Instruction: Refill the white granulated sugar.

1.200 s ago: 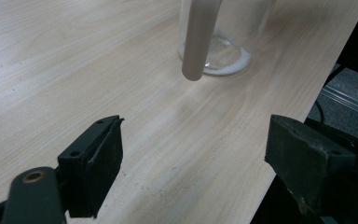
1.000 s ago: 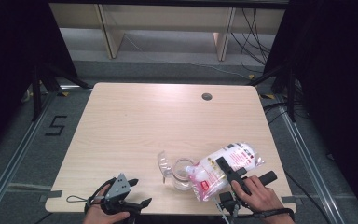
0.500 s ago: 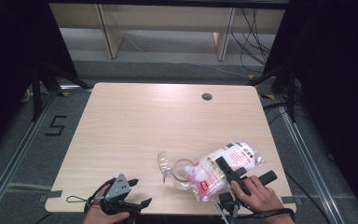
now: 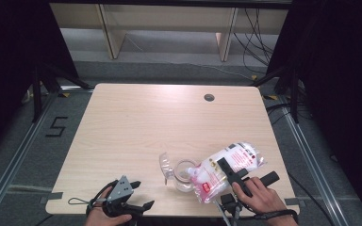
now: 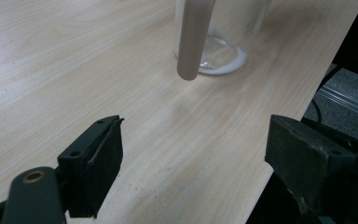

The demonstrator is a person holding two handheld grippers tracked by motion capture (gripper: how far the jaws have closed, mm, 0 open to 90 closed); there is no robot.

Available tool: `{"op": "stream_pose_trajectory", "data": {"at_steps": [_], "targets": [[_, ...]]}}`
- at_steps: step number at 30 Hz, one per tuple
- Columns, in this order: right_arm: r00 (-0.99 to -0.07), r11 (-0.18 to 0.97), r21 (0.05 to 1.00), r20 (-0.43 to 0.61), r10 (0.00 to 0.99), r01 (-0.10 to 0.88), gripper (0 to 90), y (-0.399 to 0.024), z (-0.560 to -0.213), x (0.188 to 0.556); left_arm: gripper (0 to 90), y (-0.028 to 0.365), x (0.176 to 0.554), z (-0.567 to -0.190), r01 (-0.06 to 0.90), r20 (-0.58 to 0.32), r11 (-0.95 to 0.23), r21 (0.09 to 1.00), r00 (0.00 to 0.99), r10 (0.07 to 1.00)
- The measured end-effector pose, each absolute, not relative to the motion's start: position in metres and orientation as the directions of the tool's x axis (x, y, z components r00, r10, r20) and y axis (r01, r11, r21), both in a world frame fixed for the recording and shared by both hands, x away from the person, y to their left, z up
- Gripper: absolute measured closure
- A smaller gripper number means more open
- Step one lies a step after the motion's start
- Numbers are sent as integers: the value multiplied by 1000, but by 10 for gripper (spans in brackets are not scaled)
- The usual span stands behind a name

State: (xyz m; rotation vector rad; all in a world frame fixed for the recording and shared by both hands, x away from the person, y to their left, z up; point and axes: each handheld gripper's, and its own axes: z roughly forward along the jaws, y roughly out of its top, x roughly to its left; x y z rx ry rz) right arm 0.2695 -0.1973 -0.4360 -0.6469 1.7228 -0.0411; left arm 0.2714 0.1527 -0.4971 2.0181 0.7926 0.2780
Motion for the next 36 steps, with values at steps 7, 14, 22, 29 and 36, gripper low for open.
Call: {"op": "stream_pose_trajectory", "data": {"at_steps": [7,14,22,29,36], "targets": [[-96,844,-372,-894,-438,-387,546,-197,-432,269,187,153,272,-497,422,-102,-382,822,770,630],[-115,860,-354,-900,-420,-367,547,-199,-434,268,187,151,271,-497,429,-124,-357,830,765,632],[-117,862,-352,-901,-418,-364,550,-200,-436,268,187,153,272,-497,420,-106,-375,827,771,628],[-119,864,-345,-904,-412,-367,551,-200,-436,268,186,152,271,-497,421,-117,-359,833,768,629],[-119,849,-358,-894,-431,-389,554,-199,-434,270,187,152,271,-497,424,-121,-361,830,770,627]]}}
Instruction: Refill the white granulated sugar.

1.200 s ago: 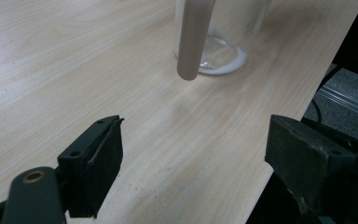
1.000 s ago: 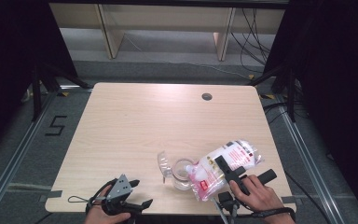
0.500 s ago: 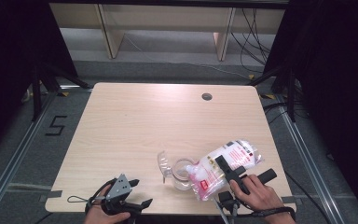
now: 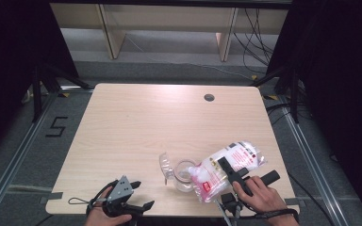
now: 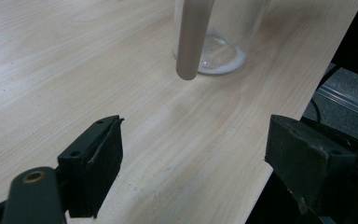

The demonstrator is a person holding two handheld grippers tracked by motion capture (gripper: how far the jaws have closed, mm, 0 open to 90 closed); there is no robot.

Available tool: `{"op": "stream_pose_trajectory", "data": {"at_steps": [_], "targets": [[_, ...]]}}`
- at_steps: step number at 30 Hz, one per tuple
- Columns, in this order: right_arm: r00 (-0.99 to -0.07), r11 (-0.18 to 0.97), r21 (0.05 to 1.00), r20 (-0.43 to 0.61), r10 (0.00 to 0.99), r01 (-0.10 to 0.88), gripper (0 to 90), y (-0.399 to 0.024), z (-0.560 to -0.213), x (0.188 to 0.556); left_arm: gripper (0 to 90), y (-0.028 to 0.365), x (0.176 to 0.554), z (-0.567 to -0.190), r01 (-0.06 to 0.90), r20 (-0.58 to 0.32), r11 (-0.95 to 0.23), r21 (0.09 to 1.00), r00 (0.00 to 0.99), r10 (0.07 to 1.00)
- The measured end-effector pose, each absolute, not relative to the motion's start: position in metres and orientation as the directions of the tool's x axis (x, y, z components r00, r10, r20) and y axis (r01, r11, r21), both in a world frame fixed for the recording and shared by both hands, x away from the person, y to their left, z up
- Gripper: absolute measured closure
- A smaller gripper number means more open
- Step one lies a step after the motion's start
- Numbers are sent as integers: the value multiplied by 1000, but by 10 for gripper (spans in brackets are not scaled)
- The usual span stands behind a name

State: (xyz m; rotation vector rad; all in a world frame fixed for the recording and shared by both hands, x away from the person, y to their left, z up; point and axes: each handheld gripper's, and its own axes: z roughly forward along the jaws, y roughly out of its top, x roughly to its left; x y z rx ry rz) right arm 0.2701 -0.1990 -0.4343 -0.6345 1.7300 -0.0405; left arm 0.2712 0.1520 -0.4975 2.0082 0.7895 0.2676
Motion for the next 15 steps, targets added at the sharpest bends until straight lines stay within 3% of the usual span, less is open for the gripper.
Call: {"op": "stream_pose_trajectory", "data": {"at_steps": [15], "targets": [[-109,849,-364,-895,-433,-384,557,-200,-435,269,186,153,271,-497,425,-117,-366,828,769,628]]}}
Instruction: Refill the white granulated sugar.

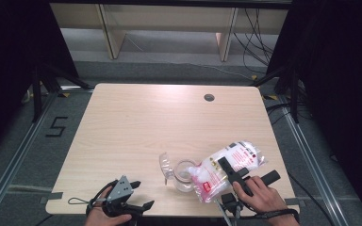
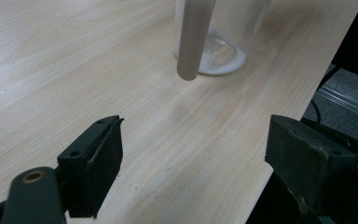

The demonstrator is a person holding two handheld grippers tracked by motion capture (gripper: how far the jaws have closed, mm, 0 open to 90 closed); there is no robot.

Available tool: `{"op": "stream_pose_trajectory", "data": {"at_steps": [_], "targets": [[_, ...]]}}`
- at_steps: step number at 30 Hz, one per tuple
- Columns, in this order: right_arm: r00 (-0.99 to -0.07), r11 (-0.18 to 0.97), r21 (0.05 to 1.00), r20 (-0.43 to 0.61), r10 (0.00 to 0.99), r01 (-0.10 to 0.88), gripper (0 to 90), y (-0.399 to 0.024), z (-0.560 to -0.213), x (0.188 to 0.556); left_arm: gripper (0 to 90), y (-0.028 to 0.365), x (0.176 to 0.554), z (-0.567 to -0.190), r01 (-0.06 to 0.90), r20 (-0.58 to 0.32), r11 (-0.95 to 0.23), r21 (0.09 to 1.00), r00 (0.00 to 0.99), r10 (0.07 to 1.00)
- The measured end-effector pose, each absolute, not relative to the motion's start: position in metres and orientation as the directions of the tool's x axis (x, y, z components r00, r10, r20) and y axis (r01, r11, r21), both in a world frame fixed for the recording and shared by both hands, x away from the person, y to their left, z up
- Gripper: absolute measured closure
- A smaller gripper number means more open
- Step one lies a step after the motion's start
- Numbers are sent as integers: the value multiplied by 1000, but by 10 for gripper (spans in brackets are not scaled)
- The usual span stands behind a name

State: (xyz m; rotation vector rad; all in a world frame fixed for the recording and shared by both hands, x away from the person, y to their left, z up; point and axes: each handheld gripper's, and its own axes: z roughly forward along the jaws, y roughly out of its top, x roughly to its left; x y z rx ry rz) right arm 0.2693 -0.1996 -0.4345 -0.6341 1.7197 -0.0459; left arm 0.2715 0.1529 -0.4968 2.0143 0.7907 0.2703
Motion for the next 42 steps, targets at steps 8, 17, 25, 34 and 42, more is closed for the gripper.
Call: {"op": "stream_pose_trajectory", "data": {"at_steps": [8,17,25,34,42], "targets": [[-110,844,-373,-890,-443,-385,559,-199,-433,269,185,152,271,-497,422,-114,-374,826,774,623],[-116,856,-358,-897,-426,-372,561,-200,-434,268,185,151,270,-496,429,-119,-368,825,769,628],[-105,851,-364,-897,-430,-378,562,-201,-434,270,179,151,272,-497,409,-104,-378,831,781,616],[-117,857,-358,-898,-425,-371,564,-202,-434,269,179,151,271,-496,416,-108,-377,827,776,621],[-102,847,-369,-894,-436,-384,565,-202,-431,270,179,152,270,-496,425,-113,-377,823,772,625]]}}
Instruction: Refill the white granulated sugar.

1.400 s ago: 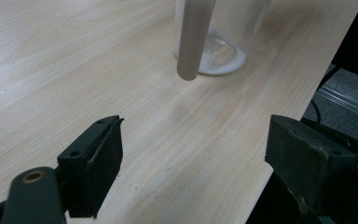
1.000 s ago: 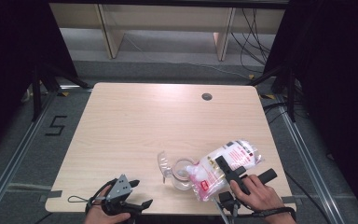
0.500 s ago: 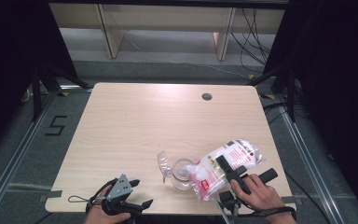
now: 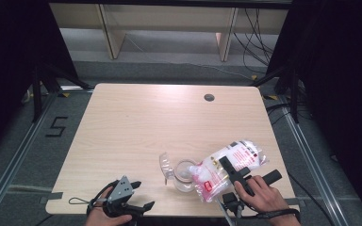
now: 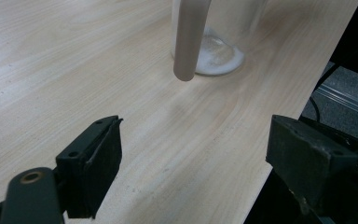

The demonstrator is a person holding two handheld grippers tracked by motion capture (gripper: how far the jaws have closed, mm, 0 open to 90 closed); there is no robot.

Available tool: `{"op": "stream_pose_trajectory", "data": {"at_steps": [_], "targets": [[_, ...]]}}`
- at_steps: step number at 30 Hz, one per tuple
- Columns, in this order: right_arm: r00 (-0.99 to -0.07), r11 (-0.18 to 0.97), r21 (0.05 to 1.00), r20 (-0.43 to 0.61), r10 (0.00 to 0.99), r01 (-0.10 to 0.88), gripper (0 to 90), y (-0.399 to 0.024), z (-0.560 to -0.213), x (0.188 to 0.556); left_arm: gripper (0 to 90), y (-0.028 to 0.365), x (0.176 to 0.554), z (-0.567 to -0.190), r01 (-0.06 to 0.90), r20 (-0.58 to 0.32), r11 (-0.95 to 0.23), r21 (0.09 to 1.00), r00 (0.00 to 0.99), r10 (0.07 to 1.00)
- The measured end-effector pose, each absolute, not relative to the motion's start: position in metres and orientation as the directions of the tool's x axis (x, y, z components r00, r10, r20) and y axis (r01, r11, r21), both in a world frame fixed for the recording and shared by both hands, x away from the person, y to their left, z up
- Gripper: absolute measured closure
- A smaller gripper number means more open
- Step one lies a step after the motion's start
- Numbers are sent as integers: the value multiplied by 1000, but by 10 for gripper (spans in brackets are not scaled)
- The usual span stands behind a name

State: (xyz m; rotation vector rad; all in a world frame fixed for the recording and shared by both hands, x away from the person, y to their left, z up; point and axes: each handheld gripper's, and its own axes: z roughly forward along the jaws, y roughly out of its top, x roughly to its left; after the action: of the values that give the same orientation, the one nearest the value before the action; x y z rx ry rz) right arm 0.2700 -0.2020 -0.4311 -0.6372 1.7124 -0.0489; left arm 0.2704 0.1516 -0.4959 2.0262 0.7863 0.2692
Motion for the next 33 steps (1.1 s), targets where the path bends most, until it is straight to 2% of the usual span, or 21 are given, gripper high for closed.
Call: {"op": "stream_pose_trajectory", "data": {"at_steps": [19,33], "targets": [[-111,860,-357,-900,-421,-366,570,-203,-433,268,179,151,270,-496,414,-108,-371,831,775,623],[-98,846,-383,-890,-445,-371,574,-201,-432,268,179,151,270,-497,418,-109,-373,828,774,624]]}}
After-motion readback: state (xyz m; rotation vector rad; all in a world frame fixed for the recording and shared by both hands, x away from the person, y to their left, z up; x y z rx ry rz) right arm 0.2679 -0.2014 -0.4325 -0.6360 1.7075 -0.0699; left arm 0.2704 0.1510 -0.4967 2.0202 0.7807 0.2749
